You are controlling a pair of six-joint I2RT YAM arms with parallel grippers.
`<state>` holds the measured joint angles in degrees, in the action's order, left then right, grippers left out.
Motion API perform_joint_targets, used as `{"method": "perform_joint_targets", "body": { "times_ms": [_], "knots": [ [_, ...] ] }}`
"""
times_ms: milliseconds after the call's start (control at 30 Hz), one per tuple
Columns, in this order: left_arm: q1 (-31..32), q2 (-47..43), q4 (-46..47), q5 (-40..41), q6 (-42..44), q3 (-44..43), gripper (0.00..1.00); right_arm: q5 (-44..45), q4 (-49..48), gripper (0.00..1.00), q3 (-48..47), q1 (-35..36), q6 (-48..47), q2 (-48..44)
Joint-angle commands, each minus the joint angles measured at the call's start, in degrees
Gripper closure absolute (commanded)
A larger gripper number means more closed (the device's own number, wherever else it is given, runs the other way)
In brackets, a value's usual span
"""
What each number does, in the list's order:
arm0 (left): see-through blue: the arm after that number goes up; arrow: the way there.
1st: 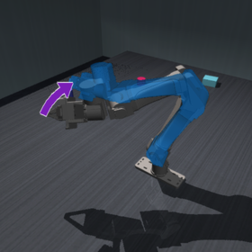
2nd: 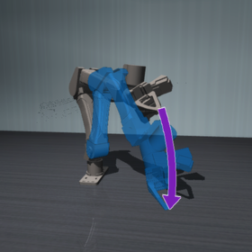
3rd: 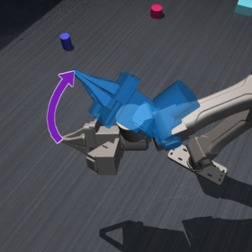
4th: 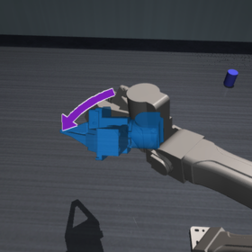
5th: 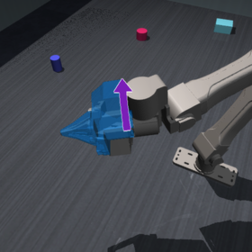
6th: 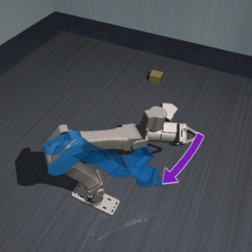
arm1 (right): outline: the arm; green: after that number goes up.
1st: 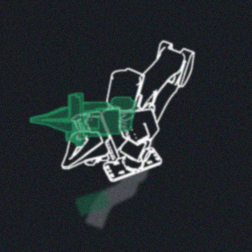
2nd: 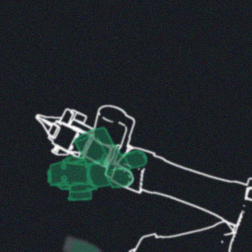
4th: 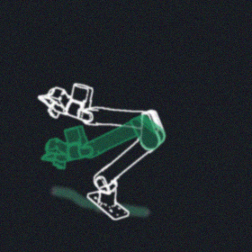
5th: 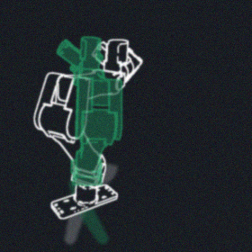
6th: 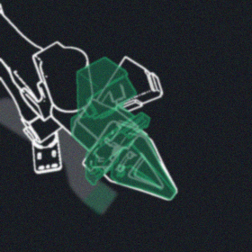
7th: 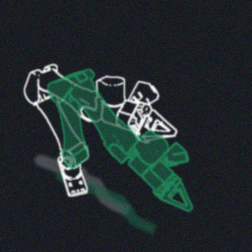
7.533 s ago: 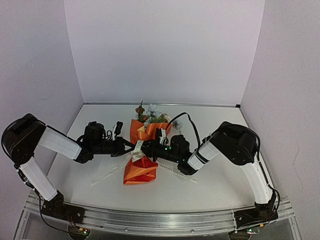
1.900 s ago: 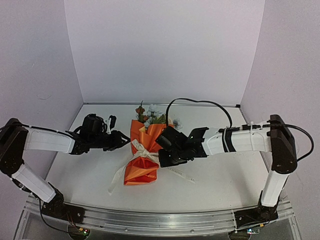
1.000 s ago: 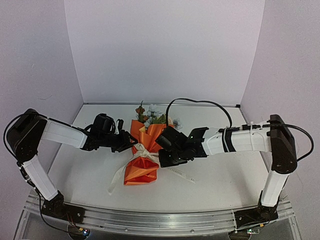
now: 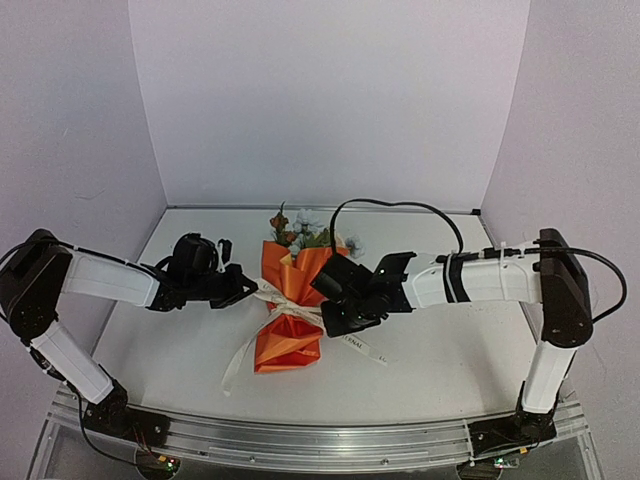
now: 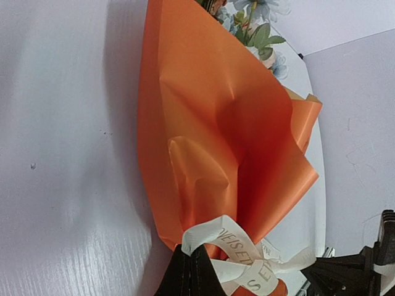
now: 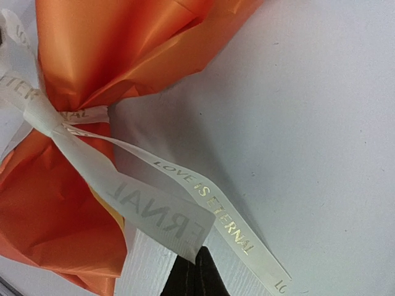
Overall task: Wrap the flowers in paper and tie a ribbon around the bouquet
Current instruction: Tie the half-tied ribbon around the folded bouquet.
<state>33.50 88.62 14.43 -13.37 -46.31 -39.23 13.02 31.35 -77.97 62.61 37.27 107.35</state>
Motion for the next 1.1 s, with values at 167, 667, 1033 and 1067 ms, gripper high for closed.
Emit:
{"method": "perform_joint_targets", "body": {
  "times_ms": [167, 667, 1033, 1067],
  "knots": [
    [0.09, -1.31, 1.74, -0.17, 1.37, 1.78, 1.00, -4.53, -4.89, 0.50, -6.33, -0.20, -2.23, 2.29],
    [0.08, -0.82, 2.46, -0.80, 1.05, 1.70, 1.00, -0.87, -24.49, 0.30, 11.19, -1.20, 19.13, -3.36],
    [0.08, -1.01, 2.44, -1.27, 1.39, 1.88, 1.00, 0.01, -35.03, 0.44, 14.48, -2.02, 23.40, -2.71],
    [0.11, -1.05, 2.40, -1.29, 1.37, 1.82, 1.00, -0.18, -35.17, 0.46, 14.09, -2.19, 23.44, -2.27]
  ]
}}
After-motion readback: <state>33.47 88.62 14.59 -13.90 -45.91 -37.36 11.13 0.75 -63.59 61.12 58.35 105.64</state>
